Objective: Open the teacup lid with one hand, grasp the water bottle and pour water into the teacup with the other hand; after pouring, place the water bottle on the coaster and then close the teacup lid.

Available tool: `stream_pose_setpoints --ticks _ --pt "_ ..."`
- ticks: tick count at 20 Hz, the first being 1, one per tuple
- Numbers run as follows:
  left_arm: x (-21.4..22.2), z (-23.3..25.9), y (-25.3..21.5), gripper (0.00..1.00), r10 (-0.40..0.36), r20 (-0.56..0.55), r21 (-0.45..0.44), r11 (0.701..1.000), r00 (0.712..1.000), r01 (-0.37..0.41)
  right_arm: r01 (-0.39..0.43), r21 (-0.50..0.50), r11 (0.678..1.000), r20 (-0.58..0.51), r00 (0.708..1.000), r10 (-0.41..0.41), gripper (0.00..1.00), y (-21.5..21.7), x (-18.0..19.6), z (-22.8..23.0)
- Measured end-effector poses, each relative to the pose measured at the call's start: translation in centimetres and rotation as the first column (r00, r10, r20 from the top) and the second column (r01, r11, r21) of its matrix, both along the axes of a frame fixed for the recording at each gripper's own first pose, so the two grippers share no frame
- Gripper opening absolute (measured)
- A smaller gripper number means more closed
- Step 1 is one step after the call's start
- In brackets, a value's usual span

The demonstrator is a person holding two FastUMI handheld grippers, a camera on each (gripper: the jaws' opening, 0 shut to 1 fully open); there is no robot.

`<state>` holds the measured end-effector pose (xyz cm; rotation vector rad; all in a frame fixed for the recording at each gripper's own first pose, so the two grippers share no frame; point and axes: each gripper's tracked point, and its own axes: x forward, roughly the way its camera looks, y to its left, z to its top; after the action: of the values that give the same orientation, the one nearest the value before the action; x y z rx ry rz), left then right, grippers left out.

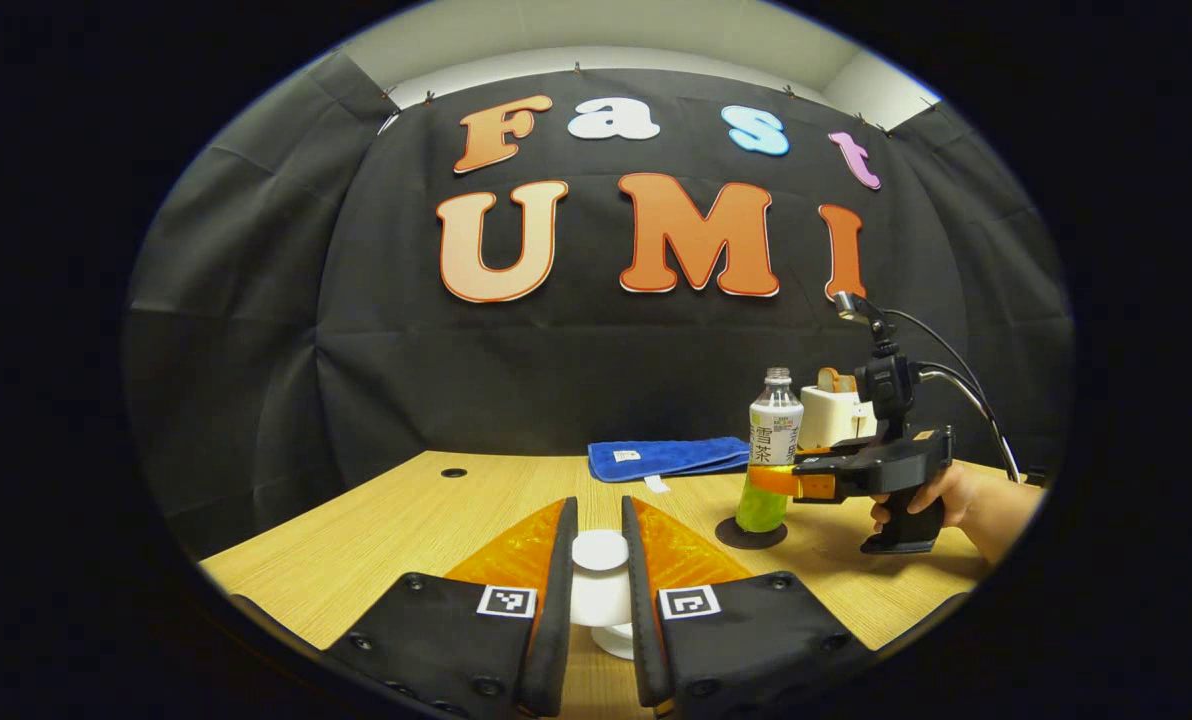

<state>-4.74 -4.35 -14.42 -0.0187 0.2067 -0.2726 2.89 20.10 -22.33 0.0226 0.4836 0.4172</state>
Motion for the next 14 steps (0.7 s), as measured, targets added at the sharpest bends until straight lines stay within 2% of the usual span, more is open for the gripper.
stream_pose_setpoints --ticks 2,6,10,14 --pt "0.0 -0.1 0.0 0.30 -0.001 -0.006 0.001 1.000 1.000 0.001 0.004 -0.010 1.000 -0.027 1.000 -0.005 0.63 0.0 -0.1 -0.6" --pt "0.3 -0.9 -0.5 0.31 -0.013 -0.029 -0.010 1.000 1.000 0.013 0.028 0.031 0.999 -0.032 0.999 -0.027 0.63 0.2 0.2 -0.5" --pt "0.8 -2.0 -1.8 0.31 -0.039 -0.059 -0.047 0.998 0.998 0.036 0.027 0.036 0.999 -0.074 0.997 -0.024 0.72 0.3 -0.1 -0.9" --pt "1.1 -4.5 -3.4 0.31 -0.075 -0.115 -0.058 0.996 0.991 0.068 -0.006 -0.002 1.000 -0.062 0.998 0.006 0.88 -0.3 -1.0 -0.6"
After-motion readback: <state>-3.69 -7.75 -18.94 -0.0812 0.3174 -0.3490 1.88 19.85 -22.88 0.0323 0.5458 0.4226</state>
